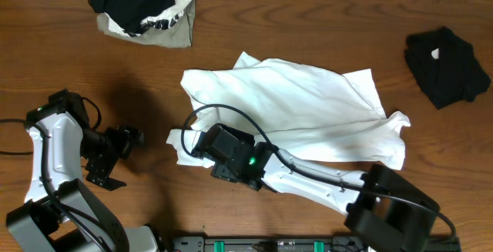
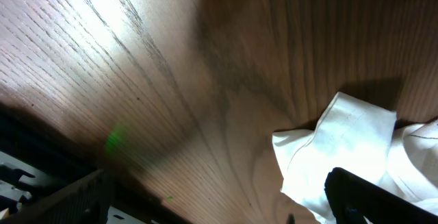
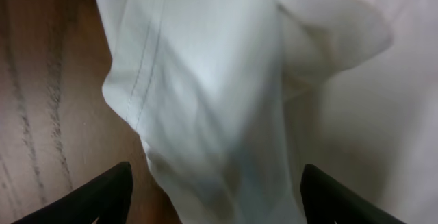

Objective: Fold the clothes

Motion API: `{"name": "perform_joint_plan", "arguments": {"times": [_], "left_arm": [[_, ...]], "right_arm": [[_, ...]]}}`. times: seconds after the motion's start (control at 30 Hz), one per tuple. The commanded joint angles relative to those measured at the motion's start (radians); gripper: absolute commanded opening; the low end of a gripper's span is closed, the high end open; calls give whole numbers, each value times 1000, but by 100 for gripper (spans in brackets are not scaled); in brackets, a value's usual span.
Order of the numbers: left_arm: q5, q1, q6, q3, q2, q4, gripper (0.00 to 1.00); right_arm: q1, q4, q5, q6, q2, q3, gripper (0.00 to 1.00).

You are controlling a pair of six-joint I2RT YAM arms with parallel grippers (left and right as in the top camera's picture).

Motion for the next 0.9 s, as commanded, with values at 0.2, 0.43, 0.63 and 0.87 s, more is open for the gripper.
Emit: {"name": "perform_joint_plan", "arguments": {"times": [0.2, 0.43, 0.63, 0.87], "left_arm": [[6, 5, 8, -2, -14, -4, 100], [6, 5, 19, -2, -14, -4, 100], [6, 5, 23, -2, -14, -3, 100], [6, 5, 23, -2, -14, -4, 100]], "right_arm": [[11, 31, 10, -13, 29, 10, 79], [11, 71, -4, -9, 63, 10, 74], [12, 86, -5, -9, 75, 10, 66], [8, 101, -5, -9, 78, 10, 38]]}}
